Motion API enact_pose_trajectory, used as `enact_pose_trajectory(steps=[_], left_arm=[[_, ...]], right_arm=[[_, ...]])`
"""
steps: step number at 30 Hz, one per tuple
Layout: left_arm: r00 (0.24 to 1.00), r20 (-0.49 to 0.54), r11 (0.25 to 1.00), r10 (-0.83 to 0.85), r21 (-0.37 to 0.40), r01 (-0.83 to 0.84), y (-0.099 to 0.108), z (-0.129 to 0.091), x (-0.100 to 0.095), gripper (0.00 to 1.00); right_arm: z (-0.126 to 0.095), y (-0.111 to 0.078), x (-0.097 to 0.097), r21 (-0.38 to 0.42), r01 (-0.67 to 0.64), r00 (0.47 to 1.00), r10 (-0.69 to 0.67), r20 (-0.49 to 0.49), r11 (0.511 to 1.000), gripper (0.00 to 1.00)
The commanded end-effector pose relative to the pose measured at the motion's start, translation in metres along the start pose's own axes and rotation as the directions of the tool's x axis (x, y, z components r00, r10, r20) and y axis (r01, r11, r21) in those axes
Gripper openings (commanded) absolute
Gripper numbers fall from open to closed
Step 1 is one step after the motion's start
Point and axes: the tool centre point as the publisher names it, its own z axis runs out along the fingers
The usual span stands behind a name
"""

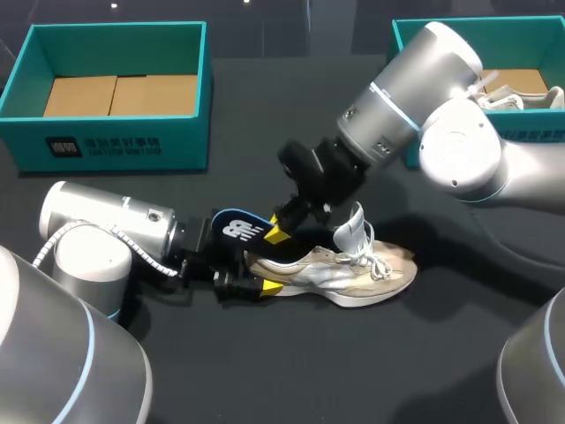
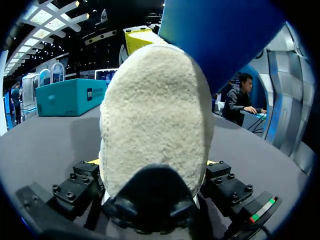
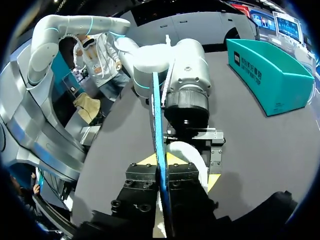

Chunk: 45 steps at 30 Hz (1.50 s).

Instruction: Take the shoe out of the shoebox, open the shoe tongue, remove and reinsert the insole, then place the shoe into the shoebox

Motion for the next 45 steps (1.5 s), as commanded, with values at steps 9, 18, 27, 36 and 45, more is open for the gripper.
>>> enact_pose_trajectory(steps=[9,18,27,36,45], left_arm=[[1.0,0.0,1.0,0.0,0.0,0.0,0.003,0.0,0.0,0.0],[1.0,0.0,1.0,0.0,0.0,0.0,0.003,0.0,0.0,0.0],[1.0,0.0,1.0,0.0,0.0,0.0,0.003,0.0,0.0,0.0],[1.0,0.0,1.0,0.0,0.0,0.0,0.003,0.0,0.0,0.0],[1.0,0.0,1.0,0.0,0.0,0.0,0.003,0.0,0.0,0.0]], right_arm=[[-0.008,0.019,0.015,-0.011,0.092,0.996,-0.091,0.016,0.996,0.0],[-0.017,0.062,0.037,-0.113,0.214,0.977,-0.212,0.031,0.97,0.0],[-0.061,0.086,0.056,-0.317,0.122,0.993,-0.117,0.036,0.941,0.0],[-0.061,0.086,0.056,-0.317,0.122,0.993,-0.117,0.036,0.941,0.0],[-0.156,0.116,0.131,-0.574,0.114,0.993,-0.07,0.098,0.811,0.0]])
